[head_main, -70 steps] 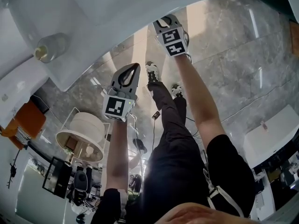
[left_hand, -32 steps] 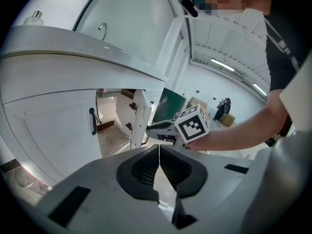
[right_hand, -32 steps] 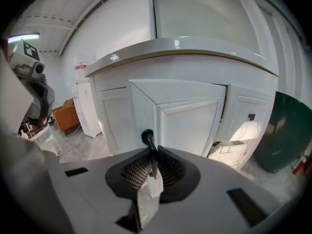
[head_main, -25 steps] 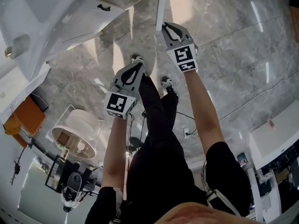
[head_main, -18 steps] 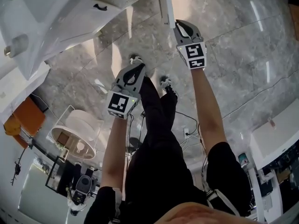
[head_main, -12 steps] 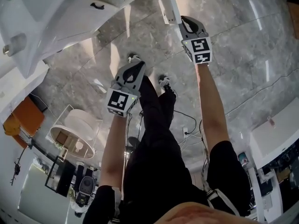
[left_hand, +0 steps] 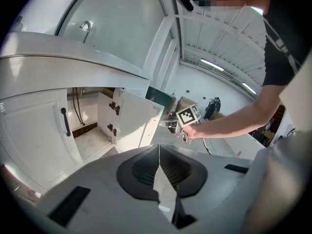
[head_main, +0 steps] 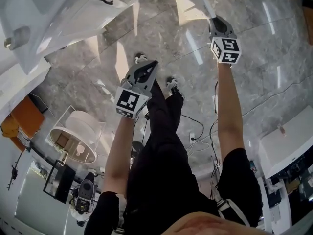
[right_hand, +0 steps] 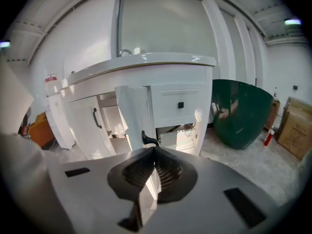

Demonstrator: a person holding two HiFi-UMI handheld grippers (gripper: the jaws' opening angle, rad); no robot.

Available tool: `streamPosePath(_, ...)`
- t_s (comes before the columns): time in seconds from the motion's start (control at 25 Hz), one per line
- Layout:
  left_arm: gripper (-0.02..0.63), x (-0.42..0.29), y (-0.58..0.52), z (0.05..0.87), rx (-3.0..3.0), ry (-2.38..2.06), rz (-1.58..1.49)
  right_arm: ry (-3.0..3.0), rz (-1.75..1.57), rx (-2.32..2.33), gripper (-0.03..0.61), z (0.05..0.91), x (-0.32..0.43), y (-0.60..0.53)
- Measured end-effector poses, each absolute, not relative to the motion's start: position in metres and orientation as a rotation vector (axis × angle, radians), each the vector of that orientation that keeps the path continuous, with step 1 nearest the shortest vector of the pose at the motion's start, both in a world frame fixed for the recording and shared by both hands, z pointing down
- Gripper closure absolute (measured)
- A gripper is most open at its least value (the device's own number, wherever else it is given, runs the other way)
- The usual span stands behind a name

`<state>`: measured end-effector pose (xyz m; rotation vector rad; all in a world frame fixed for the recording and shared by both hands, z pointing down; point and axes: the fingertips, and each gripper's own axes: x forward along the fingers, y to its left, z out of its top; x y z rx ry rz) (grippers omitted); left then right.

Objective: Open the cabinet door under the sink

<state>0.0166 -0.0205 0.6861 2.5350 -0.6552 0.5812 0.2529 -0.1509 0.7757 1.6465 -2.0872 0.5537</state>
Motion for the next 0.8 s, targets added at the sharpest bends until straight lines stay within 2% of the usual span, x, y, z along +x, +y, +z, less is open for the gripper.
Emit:
streamPosePath(0.16,0.597,0.014,-0.023,0.686,2.535,-0.652,0.586,-2.068,0.605,1.720,0.517,0.765,0.275,-0.151)
streamPosePath(0.4,0.597,0.011,-0.026,0.672,2.538,-0.677,0.586,-2.042,0.602,1.661,0.514,0.759,0.264,-0.130)
streamPosePath(0.8,0.598,0.009,-0.023,0.621,2.563,-0.673,0.633,-2.215,0.733,1.307,0.515,0.691,0.147,-0.048)
